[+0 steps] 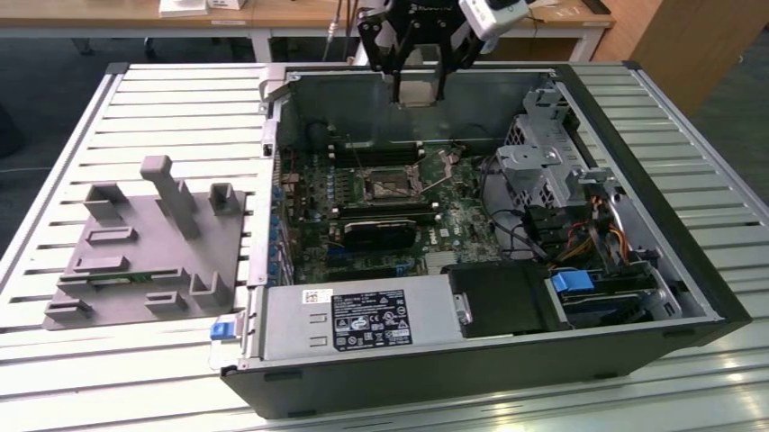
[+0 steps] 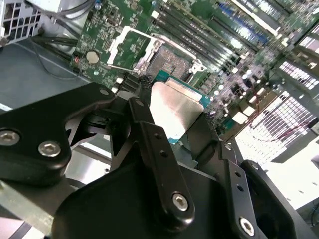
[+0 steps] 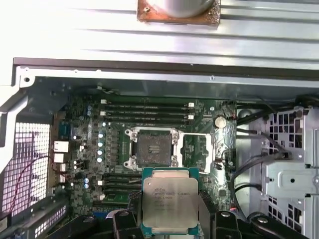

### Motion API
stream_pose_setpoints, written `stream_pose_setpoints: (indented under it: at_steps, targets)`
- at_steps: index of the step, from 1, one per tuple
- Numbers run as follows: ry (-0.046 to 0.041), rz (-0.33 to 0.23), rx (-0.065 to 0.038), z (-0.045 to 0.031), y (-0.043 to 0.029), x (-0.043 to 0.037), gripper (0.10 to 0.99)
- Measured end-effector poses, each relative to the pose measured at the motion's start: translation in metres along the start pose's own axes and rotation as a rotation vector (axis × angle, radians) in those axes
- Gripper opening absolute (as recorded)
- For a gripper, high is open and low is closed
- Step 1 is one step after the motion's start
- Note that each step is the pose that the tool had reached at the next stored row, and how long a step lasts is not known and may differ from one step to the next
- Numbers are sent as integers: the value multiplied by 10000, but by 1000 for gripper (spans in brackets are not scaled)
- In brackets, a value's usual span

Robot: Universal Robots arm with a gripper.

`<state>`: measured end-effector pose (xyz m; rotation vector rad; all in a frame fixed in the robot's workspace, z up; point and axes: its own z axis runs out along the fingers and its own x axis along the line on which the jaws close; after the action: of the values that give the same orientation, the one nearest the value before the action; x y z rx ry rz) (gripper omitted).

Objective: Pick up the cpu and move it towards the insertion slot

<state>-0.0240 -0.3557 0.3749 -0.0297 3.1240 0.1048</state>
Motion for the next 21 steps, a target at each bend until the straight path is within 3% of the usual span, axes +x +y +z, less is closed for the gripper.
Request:
stream_pose_setpoints:
  at_steps: [10, 21]
  targets:
    - [0, 1, 0, 53, 146, 14, 537]
    - [1, 0, 0, 83, 179, 58, 537]
